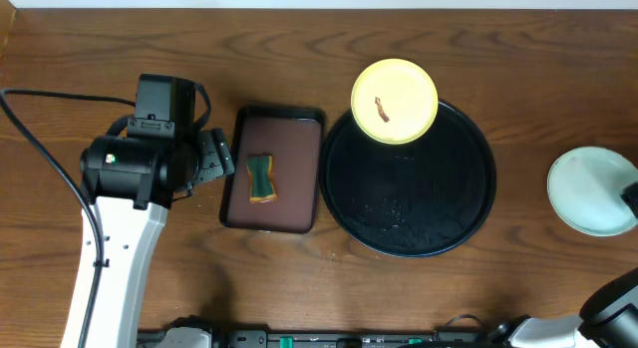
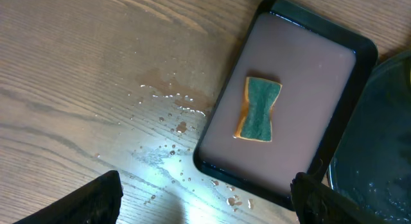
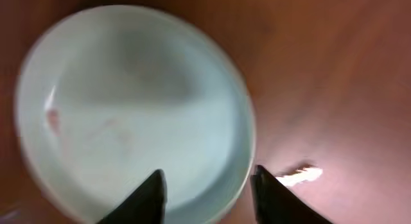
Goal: Clean dirty plates on tray and stack at the side
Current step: 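Carry the plate right and stack it on the cleaned plate, then grip the yellow plate rim with the right gripper and pull it centered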
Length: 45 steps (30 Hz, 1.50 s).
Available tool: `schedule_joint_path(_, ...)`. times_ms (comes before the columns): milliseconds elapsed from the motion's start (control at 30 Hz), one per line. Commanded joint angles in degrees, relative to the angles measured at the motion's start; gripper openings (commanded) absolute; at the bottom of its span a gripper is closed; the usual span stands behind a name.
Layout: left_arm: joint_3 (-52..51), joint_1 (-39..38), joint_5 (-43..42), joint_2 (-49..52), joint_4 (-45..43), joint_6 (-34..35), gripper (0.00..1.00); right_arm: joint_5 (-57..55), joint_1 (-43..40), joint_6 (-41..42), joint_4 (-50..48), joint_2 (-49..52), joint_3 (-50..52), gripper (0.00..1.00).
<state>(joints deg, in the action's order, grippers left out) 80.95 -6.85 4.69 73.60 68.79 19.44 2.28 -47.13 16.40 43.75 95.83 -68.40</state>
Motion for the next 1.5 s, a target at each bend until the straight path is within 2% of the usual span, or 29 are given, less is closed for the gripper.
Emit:
schedule_joint_path(0,0.72,0.20,0.52,-0.24,0.17,-0.35,0.85,19.65,0.48,-5.05,-1.68,-3.26,0.04,0.58)
schedule_joint_path(33,0.72,0.20,0.52,-0.24,0.17,-0.35,0.85,26.32,1.42,-5.81,-2.62,-4.72,0.04,0.58)
schedule_joint_path(133,0.72,0.20,0.52,-0.24,0.17,-0.35,0.85,36.04,6.10,-5.99,-3.69,-8.26,0.07,0.55)
schedule_joint_path(233,0.72,0.20,0.52,-0.24,0.17,-0.35,0.85,36.41,14.91,-6.49,-2.99,-11.67,0.07,0.50)
schedule_joint_path(333,0.72,0.20,0.52,-0.24,0.17,-0.35,0.85,30.16,26.53,-6.62,-2.34,-12.55,0.07,0.41)
schedule_joint_path(367,0.72,0.20,0.52,-0.24,0.17,-0.37,0.85,24.83,32.57,-6.62,-2.36,-11.96,0.07,0.37)
schedule_joint_path(500,0.72,0.20,0.52,-0.24,0.17,-0.35,0.85,10.69,48.81,-6.60,-5.51,-7.43,0.07,0.41)
schedule_joint_path(600,0.72,0.20,0.52,-0.24,0.17,-0.35,0.85,3.41,58.47,-6.60,-14.67,1.81,0.07,0.45)
schedule_joint_path(700,0.72,0.20,0.52,-0.24,0.17,-0.35,0.85,-2.91,60.83,-5.64,-20.94,8.74,0.07,0.45)
schedule_joint_path(800,0.72,0.20,0.52,-0.24,0.17,-0.35,0.85,-2.47,60.96,-5.51,-24.30,13.42,0.07,0.41)
schedule_joint_path(833,0.72,0.20,0.52,-0.24,0.17,-0.35,0.85,-0.39,60.98,-5.53,-25.92,15.32,0.07,0.35)
schedule_joint_path(900,0.72,0.20,0.52,-0.24,0.17,-0.35,0.85,2.16,61.09,-5.25,-27.12,17.38,0.07,0.17)
schedule_joint_path(933,0.72,0.20,0.52,-0.24,0.17,-0.35,0.85,2.71,61.11,-4.24,-26.64,18.01,0.07,0.03)
schedule_joint_path(967,0.72,0.20,0.52,-0.24,0.17,-0.35,0.85,2.71,61.16,-2.62,-25.20,18.27,0.07,0.01)
schedule_joint_path(1100,0.72,0.20,0.52,-0.24,0.17,-0.35,0.85,2.67,61.16,1.07,-16.83,15.26,-0.09,0.01)
schedule_joint_path(1333,0.72,0.20,0.52,-0.24,0.17,-0.35,0.85,2.99,63.54,17.62,6.64,-0.83,-0.09,0.01)
schedule_joint_path(1467,0.72,0.20,0.52,-0.24,0.17,-0.35,0.85,0.44,64.96,16.74,8.04,-7.06,-0.09,0.02)
